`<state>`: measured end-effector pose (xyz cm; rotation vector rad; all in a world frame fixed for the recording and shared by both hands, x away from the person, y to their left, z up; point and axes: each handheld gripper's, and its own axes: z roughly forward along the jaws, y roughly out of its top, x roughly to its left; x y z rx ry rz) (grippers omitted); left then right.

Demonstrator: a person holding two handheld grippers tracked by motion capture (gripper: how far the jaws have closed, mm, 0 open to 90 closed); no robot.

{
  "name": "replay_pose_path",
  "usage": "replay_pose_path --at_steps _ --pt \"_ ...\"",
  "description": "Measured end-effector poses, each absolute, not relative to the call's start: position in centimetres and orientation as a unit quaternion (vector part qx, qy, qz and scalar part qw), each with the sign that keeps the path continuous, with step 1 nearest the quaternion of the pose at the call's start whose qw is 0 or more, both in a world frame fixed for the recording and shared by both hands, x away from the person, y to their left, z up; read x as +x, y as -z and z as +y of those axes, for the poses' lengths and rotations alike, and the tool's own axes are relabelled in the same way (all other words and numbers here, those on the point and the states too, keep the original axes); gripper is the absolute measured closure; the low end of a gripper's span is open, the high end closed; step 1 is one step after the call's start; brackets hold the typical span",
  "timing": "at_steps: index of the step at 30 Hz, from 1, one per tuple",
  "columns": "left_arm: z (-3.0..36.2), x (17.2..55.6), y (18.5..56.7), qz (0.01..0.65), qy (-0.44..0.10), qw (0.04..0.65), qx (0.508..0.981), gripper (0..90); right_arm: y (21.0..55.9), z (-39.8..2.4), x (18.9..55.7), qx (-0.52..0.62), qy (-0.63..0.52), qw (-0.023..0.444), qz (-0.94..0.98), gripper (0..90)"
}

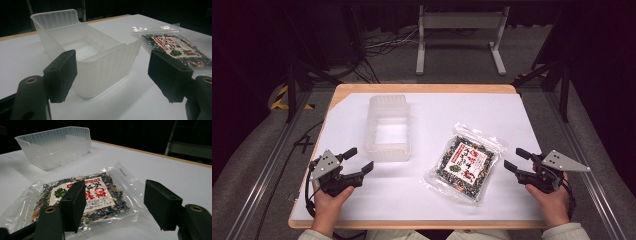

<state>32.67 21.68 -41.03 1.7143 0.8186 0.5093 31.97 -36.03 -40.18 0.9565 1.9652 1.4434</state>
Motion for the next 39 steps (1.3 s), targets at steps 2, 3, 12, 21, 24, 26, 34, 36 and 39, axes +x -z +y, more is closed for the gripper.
replay_pose_path --at_steps 2,3,12,21,24,26,34,36,39 --pt "21.6 32.7 41.0 0.345 -0.217 0.552 0.728 24.3 40.1 -36.1 32.0 0.356 -0.534 0.258 0.722 35.2" --pt "21.6 32.7 41.0 0.345 -0.215 0.550 0.729 24.3 40.1 -36.1 32.0 0.357 -0.534 0.257 0.722 35.2" --pt "21.1 32.7 41.1 0.344 -0.214 0.541 0.737 24.3 39.5 -35.4 33.1 0.362 -0.527 0.243 0.730 34.9" --pt "21.0 32.8 41.1 0.346 -0.212 0.537 0.740 24.2 38.6 -35.2 35.8 0.370 -0.521 0.236 0.732 32.7" --pt "21.0 32.8 41.2 0.346 -0.212 0.536 0.740 24.2 38.2 -35.2 36.5 0.370 -0.522 0.238 0.731 32.4" --pt "21.1 32.8 41.2 0.346 -0.211 0.537 0.739 24.3 38.0 -35.2 36.9 0.371 -0.521 0.238 0.731 32.3" --pt "21.0 32.8 41.2 0.348 -0.211 0.533 0.742 24.3 37.8 -35.4 38.5 0.388 -0.518 0.226 0.728 32.0" --pt "21.0 32.9 41.2 0.350 -0.215 0.529 0.742 24.5 37.9 -35.6 38.7 0.390 -0.517 0.222 0.729 32.0" --pt "20.9 32.9 41.3 0.356 -0.217 0.520 0.746 24.8 38.0 -35.8 39.3 0.399 -0.512 0.226 0.726 32.0"
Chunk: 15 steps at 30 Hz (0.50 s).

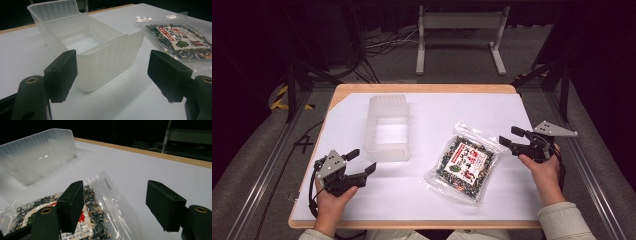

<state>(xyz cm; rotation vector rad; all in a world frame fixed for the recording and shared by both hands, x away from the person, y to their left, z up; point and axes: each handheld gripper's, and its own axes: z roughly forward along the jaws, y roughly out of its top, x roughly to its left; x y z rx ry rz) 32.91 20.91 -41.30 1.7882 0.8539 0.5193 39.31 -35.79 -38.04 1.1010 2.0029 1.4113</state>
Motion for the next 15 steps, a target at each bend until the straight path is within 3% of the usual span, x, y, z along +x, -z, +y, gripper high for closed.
replay_pose_path --at_steps 7,15 --pt "20.9 32.9 41.3 0.356 -0.217 0.520 0.746 24.8 38.5 -35.8 40.5 0.412 -0.504 0.241 0.720 33.3" --pt "20.9 33.0 41.4 0.353 -0.218 0.519 0.748 24.8 40.1 -35.5 41.9 0.429 -0.480 0.219 0.733 33.1"
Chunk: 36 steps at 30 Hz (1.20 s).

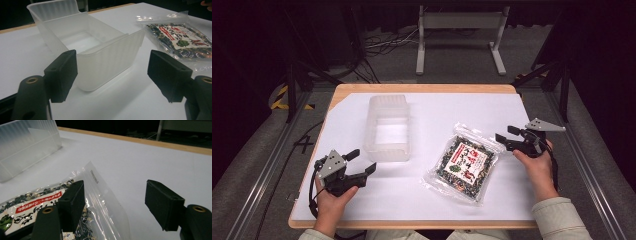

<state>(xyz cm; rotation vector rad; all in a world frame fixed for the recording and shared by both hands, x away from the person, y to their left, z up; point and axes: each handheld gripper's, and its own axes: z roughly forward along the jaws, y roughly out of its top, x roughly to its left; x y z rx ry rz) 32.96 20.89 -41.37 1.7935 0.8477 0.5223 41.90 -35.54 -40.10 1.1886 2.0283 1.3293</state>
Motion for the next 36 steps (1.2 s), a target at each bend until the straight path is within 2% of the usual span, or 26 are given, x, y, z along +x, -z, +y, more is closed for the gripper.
replay_pose_path --at_steps 5,13,22,28,36 --pt "20.9 33.0 41.4 0.354 -0.217 0.519 0.748 24.8 41.3 -35.6 42.3 0.437 -0.465 0.190 0.746 39.1" --pt "21.0 33.0 41.5 0.358 -0.215 0.520 0.745 24.8 42.4 -35.6 42.7 0.448 -0.450 0.173 0.753 41.0" --pt "20.9 33.2 41.7 0.359 -0.207 0.514 0.751 24.5 43.5 -35.7 43.1 0.454 -0.436 0.124 0.767 43.3" --pt "20.8 32.9 41.4 0.355 -0.214 0.519 0.748 25.0 43.7 -35.7 43.2 0.459 -0.432 0.112 0.769 43.6" --pt "20.4 33.0 41.6 0.347 -0.214 0.509 0.758 24.9 43.9 -35.7 43.3 0.462 -0.424 0.097 0.773 49.4"
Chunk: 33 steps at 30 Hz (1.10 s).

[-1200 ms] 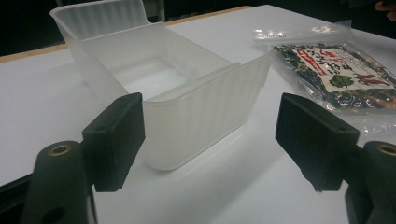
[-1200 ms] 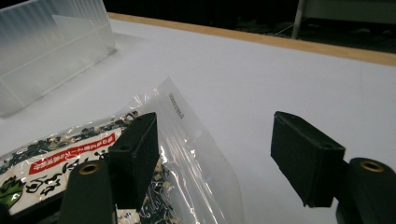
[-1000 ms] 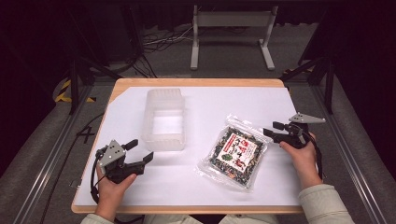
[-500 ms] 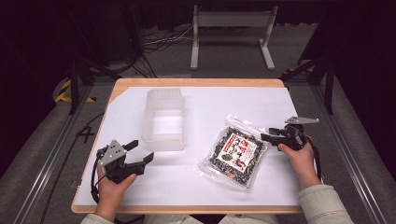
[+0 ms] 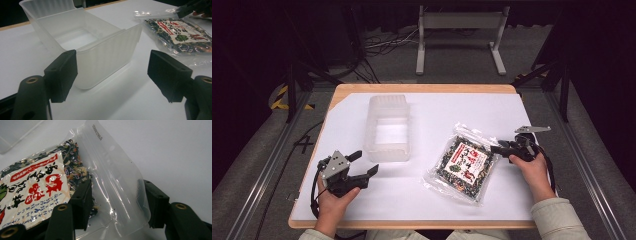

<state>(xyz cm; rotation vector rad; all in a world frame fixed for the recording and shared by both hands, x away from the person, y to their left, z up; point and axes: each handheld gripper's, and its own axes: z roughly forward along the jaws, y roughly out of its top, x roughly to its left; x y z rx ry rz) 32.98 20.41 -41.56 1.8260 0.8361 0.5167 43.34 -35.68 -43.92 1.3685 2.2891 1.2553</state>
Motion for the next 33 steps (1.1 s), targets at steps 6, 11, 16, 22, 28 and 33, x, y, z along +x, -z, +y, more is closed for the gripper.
replay_pose_path --at_steps 6,11,16,22,28,33 --pt "20.2 32.8 41.5 0.343 -0.217 0.507 0.760 25.1 43.8 -35.8 43.3 0.462 -0.419 0.091 0.777 63.7" --pt "20.1 32.8 41.5 0.339 -0.222 0.503 0.763 25.1 43.7 -35.9 43.2 0.461 -0.423 0.085 0.775 71.3" --pt "20.1 32.8 41.5 0.339 -0.222 0.502 0.764 25.0 43.5 -36.0 43.2 0.461 -0.423 0.089 0.775 83.3" --pt "20.1 32.8 41.5 0.340 -0.220 0.502 0.764 25.1 43.4 -35.8 43.1 0.459 -0.418 0.094 0.778 89.6" --pt "20.1 32.8 41.5 0.341 -0.219 0.500 0.765 25.1 43.1 -35.4 42.8 0.456 -0.408 0.110 0.783 90.0" --pt "20.1 32.9 41.5 0.343 -0.217 0.503 0.763 25.0 42.2 -35.2 42.4 0.452 -0.413 0.123 0.781 90.0"
